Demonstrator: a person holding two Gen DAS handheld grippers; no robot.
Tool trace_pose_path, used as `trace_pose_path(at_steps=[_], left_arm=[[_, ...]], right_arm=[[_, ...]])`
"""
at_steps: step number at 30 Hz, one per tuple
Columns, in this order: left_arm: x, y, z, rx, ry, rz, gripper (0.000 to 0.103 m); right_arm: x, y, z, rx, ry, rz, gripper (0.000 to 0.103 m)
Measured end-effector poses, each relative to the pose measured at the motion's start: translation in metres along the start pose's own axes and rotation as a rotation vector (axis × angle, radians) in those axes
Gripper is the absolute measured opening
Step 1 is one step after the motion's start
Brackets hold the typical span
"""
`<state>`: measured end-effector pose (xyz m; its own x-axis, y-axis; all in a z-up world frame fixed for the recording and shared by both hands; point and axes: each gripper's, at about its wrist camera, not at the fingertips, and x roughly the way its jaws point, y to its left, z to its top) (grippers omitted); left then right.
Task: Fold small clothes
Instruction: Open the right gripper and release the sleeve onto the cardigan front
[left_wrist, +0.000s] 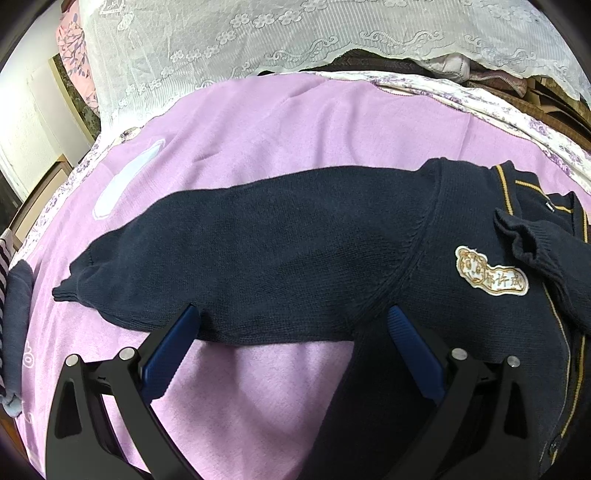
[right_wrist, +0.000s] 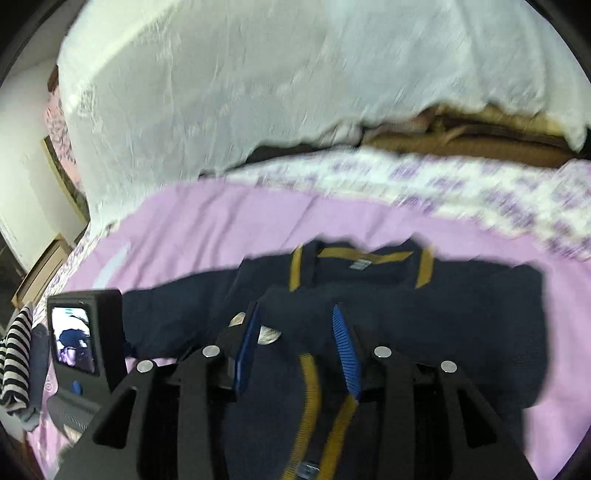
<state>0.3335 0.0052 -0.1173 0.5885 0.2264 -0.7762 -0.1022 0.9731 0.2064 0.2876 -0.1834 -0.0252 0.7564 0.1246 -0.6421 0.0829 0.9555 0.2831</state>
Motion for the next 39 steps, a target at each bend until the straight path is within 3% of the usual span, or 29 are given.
trace_pose_path(at_steps=[5,9,13,16,20,21,23,26,28,35,39], left_arm=[[-0.033,-0.003,0.006,0.013,-0.072,-0.039,0.099],[-0.064,-0.022,0.02,0.031,-0.11,-0.14,0.099],[-0.079,-0.068,0.038,0.109,-0.163,-0.104,0.099],[-0.063,-0.099,0.045,0.146,-0.124,-0.104,0.099],[-0.005,-0.11,0.04,0.139,0.037,-0.07,0.099],[0.005,-0.105,0.039,0.116,0.068,-0.105,0.099],[0.01,-0.091,0.041,0.043,0.09,-0.181,0.099],[0.014,-0.087,0.038,0.038,0.079,-0.206,0.099],[0.013,-0.087,0.034,0.039,0.048,-0.197,0.099],[-0.006,-0.07,0.03,0.015,-0.013,-0.18,0.099],[-0.006,-0.062,0.025,0.017,-0.004,-0.185,0.099]], right_arm=[[-0.051,-0.06,0.002,0.048,-0.112,-0.108,0.04],[-0.055,-0.112,0.002,0.119,-0.09,-0.174,0.031],[-0.049,-0.146,-0.005,0.196,-0.066,-0.172,0.025],[-0.043,-0.16,-0.007,0.216,-0.054,-0.171,0.024],[-0.021,-0.165,-0.004,0.202,-0.011,-0.175,0.024],[-0.015,-0.166,-0.003,0.194,0.002,-0.184,0.024],[0.003,-0.175,-0.003,0.194,0.045,-0.217,0.024],[0.033,-0.197,-0.015,0.225,0.125,-0.293,0.026],[0.039,-0.212,-0.024,0.28,0.132,-0.246,0.029],[-0.02,-0.179,-0.025,0.171,-0.017,-0.239,0.03],[-0.024,-0.157,-0.045,0.089,0.027,-0.225,0.029]])
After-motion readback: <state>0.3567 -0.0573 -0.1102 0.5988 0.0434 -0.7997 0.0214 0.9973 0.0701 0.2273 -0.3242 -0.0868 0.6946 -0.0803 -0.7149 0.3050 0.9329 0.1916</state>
